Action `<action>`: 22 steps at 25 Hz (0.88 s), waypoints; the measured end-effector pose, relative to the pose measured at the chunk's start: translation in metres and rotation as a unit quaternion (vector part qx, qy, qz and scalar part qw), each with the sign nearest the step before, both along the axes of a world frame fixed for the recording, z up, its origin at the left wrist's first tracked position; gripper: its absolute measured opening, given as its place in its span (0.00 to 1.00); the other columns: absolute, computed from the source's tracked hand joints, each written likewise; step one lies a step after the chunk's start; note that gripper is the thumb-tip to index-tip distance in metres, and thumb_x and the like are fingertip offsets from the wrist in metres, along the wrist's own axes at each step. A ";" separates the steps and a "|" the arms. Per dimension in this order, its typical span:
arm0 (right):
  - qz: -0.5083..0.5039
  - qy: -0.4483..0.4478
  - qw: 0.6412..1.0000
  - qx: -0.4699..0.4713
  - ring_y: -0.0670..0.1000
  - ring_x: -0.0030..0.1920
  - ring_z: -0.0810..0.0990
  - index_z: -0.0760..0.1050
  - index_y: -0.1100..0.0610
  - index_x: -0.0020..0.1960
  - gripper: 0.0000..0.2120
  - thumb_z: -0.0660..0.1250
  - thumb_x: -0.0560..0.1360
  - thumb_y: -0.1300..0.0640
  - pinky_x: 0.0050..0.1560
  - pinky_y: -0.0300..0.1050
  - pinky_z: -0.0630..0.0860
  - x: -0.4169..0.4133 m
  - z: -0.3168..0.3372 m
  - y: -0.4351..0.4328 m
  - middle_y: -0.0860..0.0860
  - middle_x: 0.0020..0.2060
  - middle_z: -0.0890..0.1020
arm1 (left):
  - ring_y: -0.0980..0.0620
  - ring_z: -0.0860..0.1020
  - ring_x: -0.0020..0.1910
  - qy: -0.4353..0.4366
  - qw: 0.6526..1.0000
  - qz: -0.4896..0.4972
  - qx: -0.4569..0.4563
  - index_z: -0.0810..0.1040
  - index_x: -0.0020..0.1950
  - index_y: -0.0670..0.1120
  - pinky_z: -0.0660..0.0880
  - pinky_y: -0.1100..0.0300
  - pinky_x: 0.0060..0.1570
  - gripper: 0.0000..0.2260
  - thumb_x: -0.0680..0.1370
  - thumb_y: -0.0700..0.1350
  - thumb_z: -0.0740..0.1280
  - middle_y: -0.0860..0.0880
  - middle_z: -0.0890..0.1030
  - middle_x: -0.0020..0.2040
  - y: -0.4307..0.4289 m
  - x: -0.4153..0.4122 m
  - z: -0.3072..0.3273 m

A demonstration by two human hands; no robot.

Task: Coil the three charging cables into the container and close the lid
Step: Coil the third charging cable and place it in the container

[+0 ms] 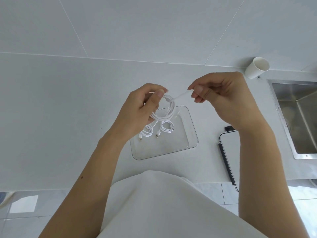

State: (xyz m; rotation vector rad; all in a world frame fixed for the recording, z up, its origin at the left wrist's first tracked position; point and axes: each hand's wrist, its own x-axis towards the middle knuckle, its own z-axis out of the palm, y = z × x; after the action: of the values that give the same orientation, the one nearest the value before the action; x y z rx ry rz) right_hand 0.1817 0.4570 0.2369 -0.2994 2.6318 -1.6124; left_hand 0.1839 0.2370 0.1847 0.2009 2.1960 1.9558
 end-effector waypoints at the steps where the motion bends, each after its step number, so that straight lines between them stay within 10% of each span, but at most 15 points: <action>1: -0.016 0.018 1.000 -0.019 0.46 0.34 0.82 0.82 0.58 0.47 0.10 0.65 0.78 0.69 0.41 0.38 0.79 -0.001 -0.003 -0.001 0.52 0.36 0.84 | 0.58 0.67 0.25 0.002 1.000 -0.018 0.008 0.81 0.53 0.50 0.67 0.69 0.25 0.08 0.83 0.47 0.61 0.56 0.70 0.29 0.002 0.001 0.001; 8: -0.132 0.043 0.976 -0.169 0.46 0.37 0.82 0.80 0.60 0.50 0.09 0.63 0.80 0.69 0.43 0.42 0.80 -0.005 -0.033 -0.031 0.52 0.37 0.82 | 0.54 0.68 0.21 0.013 0.998 -0.028 0.063 0.76 0.50 0.49 0.67 0.66 0.25 0.08 0.84 0.44 0.58 0.54 0.72 0.31 0.021 0.009 0.003; 15: -0.106 0.003 0.991 -0.080 0.52 0.45 0.82 0.81 0.55 0.49 0.06 0.66 0.80 0.62 0.49 0.52 0.78 0.001 -0.047 -0.041 0.54 0.44 0.84 | 0.57 0.70 0.20 0.085 0.994 0.052 0.043 0.74 0.49 0.51 0.67 0.66 0.24 0.08 0.85 0.43 0.57 0.56 0.73 0.30 0.022 0.010 0.004; 22: -0.094 -0.070 0.971 -0.206 0.48 0.36 0.84 0.81 0.66 0.48 0.06 0.67 0.79 0.65 0.40 0.40 0.81 0.001 -0.040 -0.034 0.51 0.35 0.85 | 0.54 0.73 0.20 0.111 0.991 0.070 0.003 0.73 0.51 0.48 0.70 0.65 0.25 0.05 0.84 0.44 0.58 0.53 0.75 0.28 0.024 0.008 0.003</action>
State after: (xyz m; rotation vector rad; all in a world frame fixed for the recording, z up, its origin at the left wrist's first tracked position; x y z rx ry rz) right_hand 0.1822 0.4231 0.1969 0.0557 2.2619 -2.1499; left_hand 0.1923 0.2615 0.1874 0.2850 2.4017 2.1062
